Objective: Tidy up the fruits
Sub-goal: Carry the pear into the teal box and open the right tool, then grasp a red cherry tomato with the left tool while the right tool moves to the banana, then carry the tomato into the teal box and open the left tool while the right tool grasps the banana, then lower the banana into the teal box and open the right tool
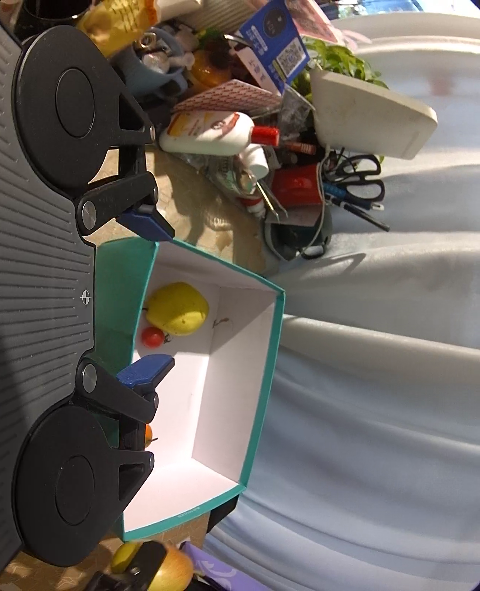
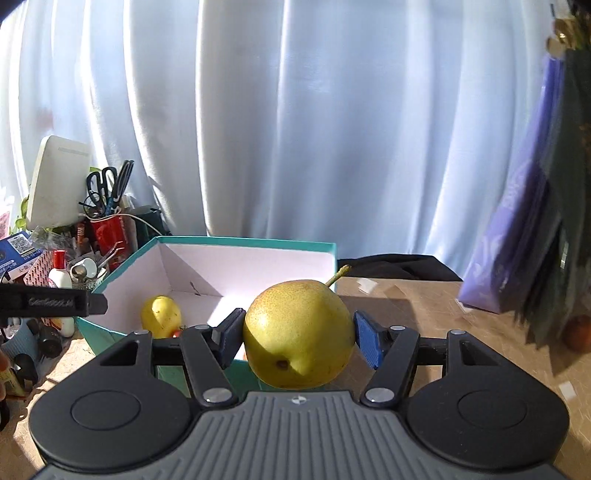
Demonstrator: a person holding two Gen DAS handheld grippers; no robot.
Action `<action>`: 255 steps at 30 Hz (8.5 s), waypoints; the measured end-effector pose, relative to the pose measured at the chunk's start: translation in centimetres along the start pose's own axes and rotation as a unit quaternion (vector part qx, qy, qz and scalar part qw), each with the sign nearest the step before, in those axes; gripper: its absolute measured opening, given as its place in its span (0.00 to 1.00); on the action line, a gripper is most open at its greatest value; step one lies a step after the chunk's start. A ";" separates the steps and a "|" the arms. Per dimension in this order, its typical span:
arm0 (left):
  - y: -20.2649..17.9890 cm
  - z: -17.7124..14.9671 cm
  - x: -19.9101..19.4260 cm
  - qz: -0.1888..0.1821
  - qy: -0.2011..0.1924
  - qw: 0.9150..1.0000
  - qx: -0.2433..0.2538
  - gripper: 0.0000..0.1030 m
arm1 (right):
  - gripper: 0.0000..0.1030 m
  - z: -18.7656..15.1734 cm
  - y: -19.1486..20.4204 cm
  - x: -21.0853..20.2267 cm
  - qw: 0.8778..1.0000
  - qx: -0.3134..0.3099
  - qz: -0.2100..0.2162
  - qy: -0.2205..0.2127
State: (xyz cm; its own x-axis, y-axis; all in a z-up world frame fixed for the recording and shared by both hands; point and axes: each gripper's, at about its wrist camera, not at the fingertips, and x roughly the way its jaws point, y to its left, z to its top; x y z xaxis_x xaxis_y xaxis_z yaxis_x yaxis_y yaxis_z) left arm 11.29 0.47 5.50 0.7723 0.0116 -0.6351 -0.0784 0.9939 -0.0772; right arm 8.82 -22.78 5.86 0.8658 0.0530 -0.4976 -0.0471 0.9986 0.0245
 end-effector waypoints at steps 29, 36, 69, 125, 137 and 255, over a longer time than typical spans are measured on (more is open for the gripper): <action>1.6 -3.0 0.0 0.023 0.053 0.998 -0.002 0.73 | 0.63 -0.9 3.1 11.2 0.992 -0.092 -0.021 0.088; 1.6 -3.5 0.3 0.011 0.056 0.998 0.004 0.73 | 0.63 -0.9 2.9 10.5 0.994 -0.076 -0.020 0.081; 2.2 -11.2 2.8 -0.066 0.073 0.995 0.011 0.60 | 0.79 -8.2 1.0 -6.8 0.998 0.006 -0.050 0.024; 3.4 -7.3 3.7 -0.047 0.206 0.969 -0.130 0.25 | 0.82 -7.8 -1.5 -5.6 0.998 0.039 -0.037 0.023; 2.2 -5.0 0.2 -0.064 0.138 0.984 -0.091 0.25 | 0.82 -9.7 0.9 -4.3 0.995 0.015 0.006 0.097; 0.6 2.6 1.6 -0.028 0.042 0.997 -0.058 0.93 | 0.33 -0.1 0.5 2.8 1.000 -0.014 0.007 0.027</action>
State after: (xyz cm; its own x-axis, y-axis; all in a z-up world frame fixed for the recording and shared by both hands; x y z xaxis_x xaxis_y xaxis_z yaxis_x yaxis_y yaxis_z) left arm 14.09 1.32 6.41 0.7218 -0.0584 -0.6897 -0.1118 0.9735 -0.1994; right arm 11.15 -22.18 4.37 0.8364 0.0661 -0.5441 -0.0736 0.9973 0.0080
